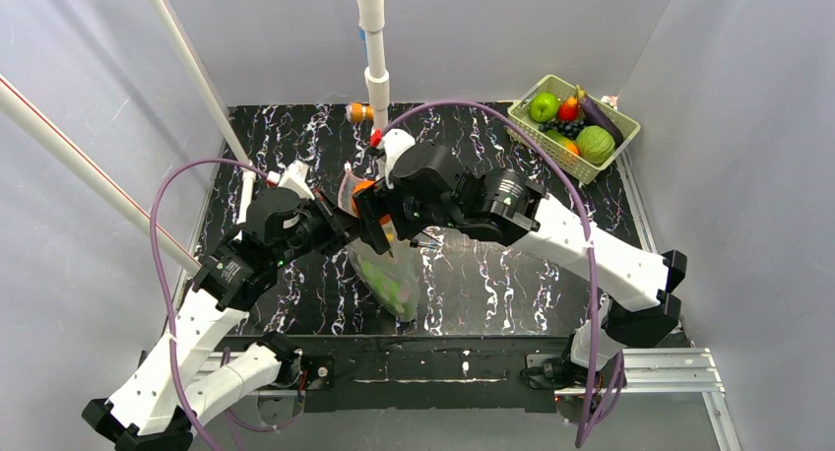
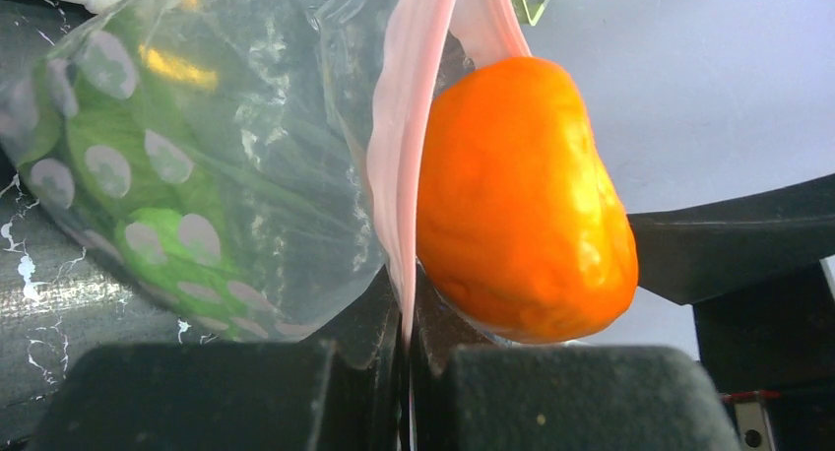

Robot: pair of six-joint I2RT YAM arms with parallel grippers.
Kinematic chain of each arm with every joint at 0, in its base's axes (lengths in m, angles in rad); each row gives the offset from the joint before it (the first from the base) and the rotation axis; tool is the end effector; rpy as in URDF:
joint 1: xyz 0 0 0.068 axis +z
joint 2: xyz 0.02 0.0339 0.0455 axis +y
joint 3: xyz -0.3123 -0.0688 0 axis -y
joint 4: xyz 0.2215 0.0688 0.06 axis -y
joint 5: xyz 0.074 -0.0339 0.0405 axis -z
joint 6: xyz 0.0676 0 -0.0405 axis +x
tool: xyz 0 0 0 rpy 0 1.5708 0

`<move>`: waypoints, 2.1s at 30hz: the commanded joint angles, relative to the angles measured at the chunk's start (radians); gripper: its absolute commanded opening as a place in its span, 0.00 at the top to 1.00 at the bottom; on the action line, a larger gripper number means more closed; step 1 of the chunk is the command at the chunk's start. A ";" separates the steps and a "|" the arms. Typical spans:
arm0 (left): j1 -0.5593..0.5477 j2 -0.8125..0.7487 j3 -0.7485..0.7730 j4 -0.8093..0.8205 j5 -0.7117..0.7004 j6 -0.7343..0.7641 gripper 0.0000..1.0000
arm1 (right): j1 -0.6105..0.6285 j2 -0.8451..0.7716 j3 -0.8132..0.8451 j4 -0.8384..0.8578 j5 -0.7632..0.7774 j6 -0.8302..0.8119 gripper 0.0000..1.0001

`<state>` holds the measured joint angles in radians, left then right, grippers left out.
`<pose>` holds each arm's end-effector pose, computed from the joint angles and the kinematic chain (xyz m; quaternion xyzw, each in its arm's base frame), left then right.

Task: Place the food in the zip-top bag and seal the zipper
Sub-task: Place the fake vegetable in the zipper food storage bag, then pick up the fake vegetable from the bin.

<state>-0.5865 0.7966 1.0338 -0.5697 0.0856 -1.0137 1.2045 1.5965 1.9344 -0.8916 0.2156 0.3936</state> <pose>0.1105 -0.0803 0.4010 -0.1482 0.8004 -0.4402 0.3789 0.1339 0.3087 0.4821 -0.2944 0.8186 0.2814 0.4049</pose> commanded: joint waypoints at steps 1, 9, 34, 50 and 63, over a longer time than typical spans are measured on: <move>-0.004 -0.015 0.039 -0.002 -0.021 0.013 1.00 | 0.001 -0.080 0.024 0.013 -0.031 -0.022 0.02; -0.004 -0.018 0.022 0.007 -0.028 0.009 1.00 | 0.000 -0.208 -0.196 0.135 0.018 0.121 0.16; -0.004 -0.068 0.115 -0.203 -0.205 0.080 1.00 | 0.063 -0.235 -0.287 0.219 0.317 0.115 0.99; -0.004 -0.091 0.128 -0.274 -0.284 0.098 1.00 | 0.057 -0.236 -0.307 0.343 0.362 -0.028 0.99; -0.004 -0.076 0.077 -0.230 -0.250 0.085 1.00 | 0.053 -0.255 -0.255 0.291 0.323 -0.127 0.20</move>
<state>-0.5927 0.7167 1.1176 -0.8023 -0.1325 -0.9417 1.2596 1.3816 1.6141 -0.5801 0.5034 0.3519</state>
